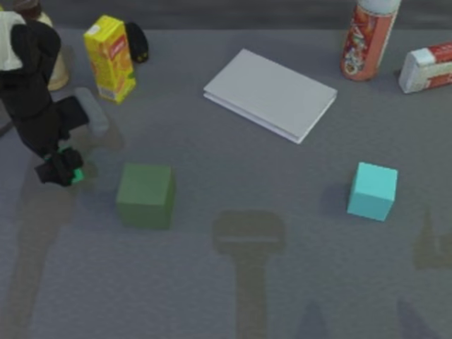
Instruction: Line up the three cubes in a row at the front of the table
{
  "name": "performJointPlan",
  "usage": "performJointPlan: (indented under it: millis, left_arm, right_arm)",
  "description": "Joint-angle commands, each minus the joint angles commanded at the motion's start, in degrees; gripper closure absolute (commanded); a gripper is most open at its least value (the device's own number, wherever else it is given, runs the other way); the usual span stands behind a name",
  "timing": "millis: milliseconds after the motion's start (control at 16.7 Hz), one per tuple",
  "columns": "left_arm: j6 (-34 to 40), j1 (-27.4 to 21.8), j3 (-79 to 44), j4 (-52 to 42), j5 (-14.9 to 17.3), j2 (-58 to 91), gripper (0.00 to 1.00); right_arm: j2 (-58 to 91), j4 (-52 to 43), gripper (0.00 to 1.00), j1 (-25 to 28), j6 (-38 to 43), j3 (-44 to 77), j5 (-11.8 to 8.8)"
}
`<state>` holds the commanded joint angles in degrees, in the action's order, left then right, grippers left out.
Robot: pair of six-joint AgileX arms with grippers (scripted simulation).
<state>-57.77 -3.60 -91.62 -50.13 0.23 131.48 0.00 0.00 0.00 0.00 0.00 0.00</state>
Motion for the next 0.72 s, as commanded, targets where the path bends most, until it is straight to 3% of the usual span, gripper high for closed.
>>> performJointPlan:
  millis: [420, 720]
  left_arm:
    - [0.0, 0.0, 0.0, 0.0, 0.0, 0.0, 1.00]
    - [0.8, 0.3, -3.2, -6.1, 0.8, -3.7, 1.00]
  right_arm:
    - [0.0, 0.0, 0.00, 0.0, 0.0, 0.0, 0.0]
    - [0.0, 0.0, 0.00, 0.0, 0.0, 0.0, 0.0]
